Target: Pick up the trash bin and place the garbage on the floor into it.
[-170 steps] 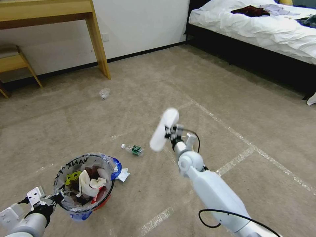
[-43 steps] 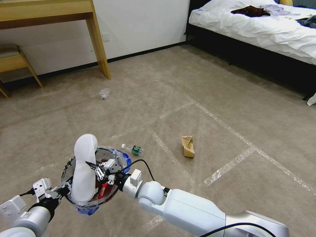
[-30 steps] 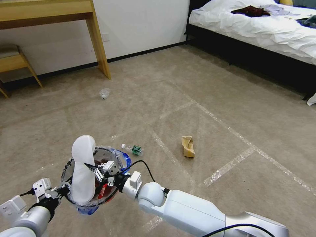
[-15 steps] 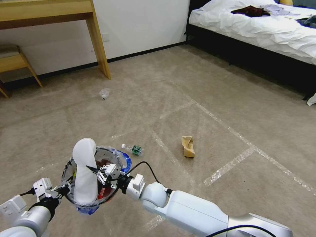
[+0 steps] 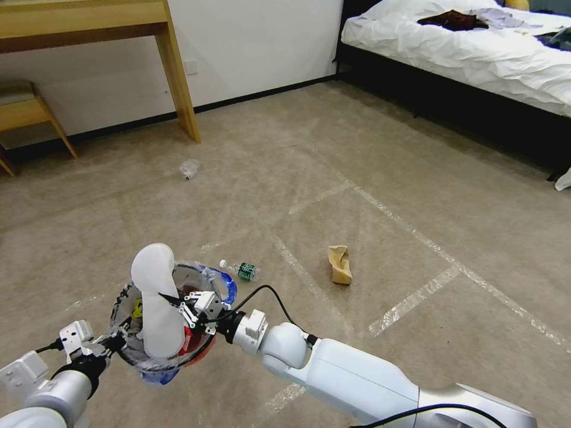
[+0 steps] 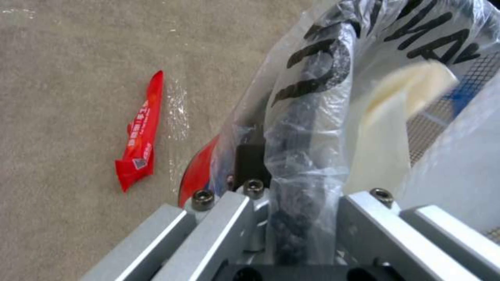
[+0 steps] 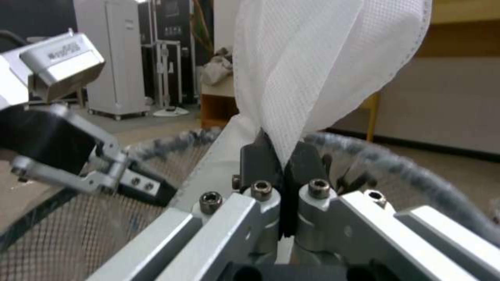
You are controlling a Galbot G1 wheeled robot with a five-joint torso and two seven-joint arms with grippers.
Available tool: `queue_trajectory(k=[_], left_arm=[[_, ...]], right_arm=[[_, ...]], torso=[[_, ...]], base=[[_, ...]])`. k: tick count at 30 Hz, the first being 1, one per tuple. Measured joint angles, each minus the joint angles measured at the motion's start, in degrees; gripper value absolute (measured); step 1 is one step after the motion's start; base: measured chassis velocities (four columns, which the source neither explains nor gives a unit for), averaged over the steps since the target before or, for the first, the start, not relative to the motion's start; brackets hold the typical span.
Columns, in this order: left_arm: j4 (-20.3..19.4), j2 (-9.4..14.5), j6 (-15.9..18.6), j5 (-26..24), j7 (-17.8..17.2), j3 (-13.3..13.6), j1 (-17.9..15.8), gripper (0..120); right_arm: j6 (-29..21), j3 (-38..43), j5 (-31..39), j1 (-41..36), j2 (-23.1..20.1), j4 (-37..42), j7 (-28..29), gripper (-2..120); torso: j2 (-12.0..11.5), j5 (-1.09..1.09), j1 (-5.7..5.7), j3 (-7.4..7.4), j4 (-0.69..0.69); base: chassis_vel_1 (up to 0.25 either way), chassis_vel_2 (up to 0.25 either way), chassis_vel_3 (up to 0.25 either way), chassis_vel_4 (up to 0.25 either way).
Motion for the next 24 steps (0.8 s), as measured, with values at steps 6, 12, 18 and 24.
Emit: queue_trajectory(k=[6,12,18,24], left_arm=[[-0.04,-0.04,0.00,0.02,-0.07,-0.01,-0.06,1],[-0.24,-0.20,0.00,0.04,-0.15,-0.01,-0.11,1],[-0.48,-0.22,0.02,0.04,-0.20,-0.06,0.03,1],[-0.66,-0.16,0.05,0.01,-0.29,-0.19,0.16,1]], right_arm=[[1.16,0.51,-1.37,0.04,0.10,0.00,-0.24,0],[2.44,0.60,-3.17,-0.60,0.41,-0.91,-0.74,0],[3.16,0.43,-4.00,-1.33,0.95,-1.98,-1.11,0],[3.66,0.33,-4.60,-1.85,1.09,-2.52,-1.36,0]], torso=[[0.00,0.00,0.00,0.00,0.00],[0.00,-0.01,0.00,0.00,0.00],[0.00,-0.01,0.00,0.00,0.00],[0.00,-0.01,0.00,0.00,0.01]], base=[[0.000,0.000,0.000,0.000],[0.000,0.000,0.000,0.000],[0.000,0.000,0.000,0.000],[0.000,0.000,0.000,0.000]])
